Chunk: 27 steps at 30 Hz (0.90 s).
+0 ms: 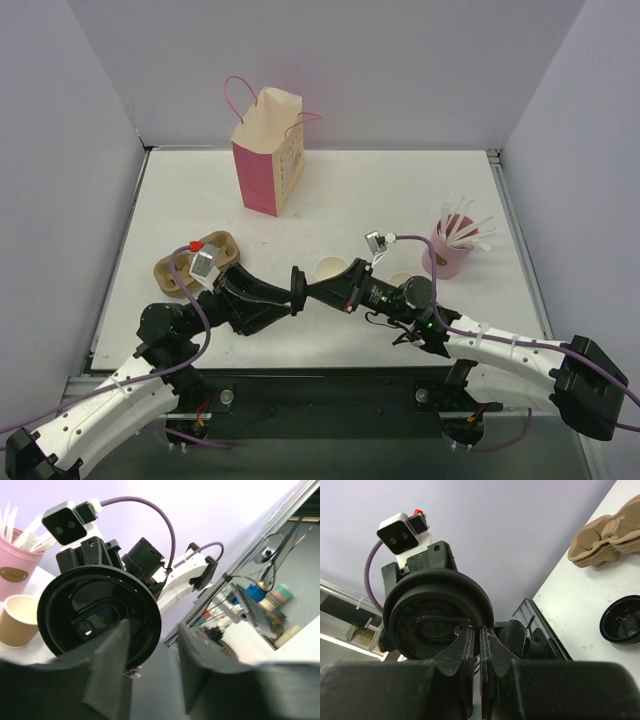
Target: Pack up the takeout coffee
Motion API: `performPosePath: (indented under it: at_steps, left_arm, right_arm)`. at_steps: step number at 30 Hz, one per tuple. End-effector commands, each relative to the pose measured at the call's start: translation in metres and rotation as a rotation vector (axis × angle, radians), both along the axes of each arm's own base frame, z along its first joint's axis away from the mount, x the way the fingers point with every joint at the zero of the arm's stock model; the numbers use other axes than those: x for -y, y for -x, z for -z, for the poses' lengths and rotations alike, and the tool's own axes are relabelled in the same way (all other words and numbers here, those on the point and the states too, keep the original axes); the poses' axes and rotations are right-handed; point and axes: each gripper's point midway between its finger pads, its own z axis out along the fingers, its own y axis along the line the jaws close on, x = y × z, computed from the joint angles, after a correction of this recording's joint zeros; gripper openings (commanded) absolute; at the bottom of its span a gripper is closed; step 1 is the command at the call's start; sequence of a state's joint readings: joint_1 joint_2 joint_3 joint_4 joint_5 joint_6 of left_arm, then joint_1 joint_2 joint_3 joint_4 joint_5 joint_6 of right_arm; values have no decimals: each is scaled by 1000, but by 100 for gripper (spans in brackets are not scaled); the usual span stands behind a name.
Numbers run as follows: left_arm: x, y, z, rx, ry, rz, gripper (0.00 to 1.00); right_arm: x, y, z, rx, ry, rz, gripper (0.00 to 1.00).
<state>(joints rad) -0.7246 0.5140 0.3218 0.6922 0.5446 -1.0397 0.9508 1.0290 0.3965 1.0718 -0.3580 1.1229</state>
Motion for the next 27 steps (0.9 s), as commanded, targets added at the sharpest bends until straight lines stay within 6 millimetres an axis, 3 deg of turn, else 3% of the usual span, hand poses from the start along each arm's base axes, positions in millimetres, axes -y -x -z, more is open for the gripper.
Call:
performPosePath:
  at_steps: [1, 2, 3, 4, 5, 6, 7, 8, 9, 10, 12, 13, 14, 15, 18, 20, 21, 22, 27]
  left_arm:
    - [-9, -9, -5, 41, 3, -104, 62]
    - [-10, -16, 6, 1, -36, -141, 66]
    - [-13, -22, 9, -13, -50, -181, 77]
    - [-19, -23, 7, 2, -51, -220, 81]
    - [-22, -34, 18, -40, -94, -282, 84]
    - [-25, -37, 22, -44, -114, -313, 87]
    - [-29, -41, 25, -28, -140, -353, 91]
    - [-32, -46, 33, -56, -193, -388, 93]
    - [-34, -49, 37, -50, -222, -407, 94]
    - [-36, -54, 42, -44, -267, -437, 95]
    - [-44, -65, 57, -89, -369, -508, 96]
    - [-46, -72, 66, -92, -431, -539, 97]
    - [-52, -76, 82, -127, -512, -567, 97]
    - [-59, -82, 75, -124, -532, -614, 97]
    - [-68, -91, 79, -135, -612, -677, 97]
    - [-69, -91, 81, -121, -635, -676, 97]
    - [-71, -92, 80, -118, -655, -687, 97]
    - [-77, -92, 89, -118, -713, -701, 97]
    - [-106, -98, 108, -136, -887, -807, 97]
  right_arm:
    - [12, -7, -29, 101, -2, 80, 0]
    - [15, -16, -33, 109, 40, 126, 0]
    - [18, -20, -27, 114, 99, 151, 0]
    - [27, -27, 1, 112, 266, 187, 0]
    - [35, -36, 9, 110, 348, 238, 0]
    - [42, -44, -6, 131, 391, 275, 0]
    - [53, -47, 28, 88, 571, 272, 0]
    - [68, -62, 40, 99, 678, 305, 0]
    - [74, -70, 21, 120, 720, 315, 0]
    - [87, -72, 54, 42, 884, 287, 0]
    - [104, -92, 46, 77, 982, 334, 0]
    - [114, -96, 60, 36, 1078, 333, 0]
    - [119, -101, 63, 37, 1131, 342, 0]
    - [125, -106, 66, 50, 1189, 339, 0]
    - [129, -121, 81, 24, 1352, 320, 0]
    - [131, -127, 79, 17, 1398, 325, 0]
    - [133, -127, 91, 0, 1457, 292, 0]
    - [131, -133, 85, 11, 1468, 306, 0]
    - [124, -140, 103, 3, 1585, 253, 0]
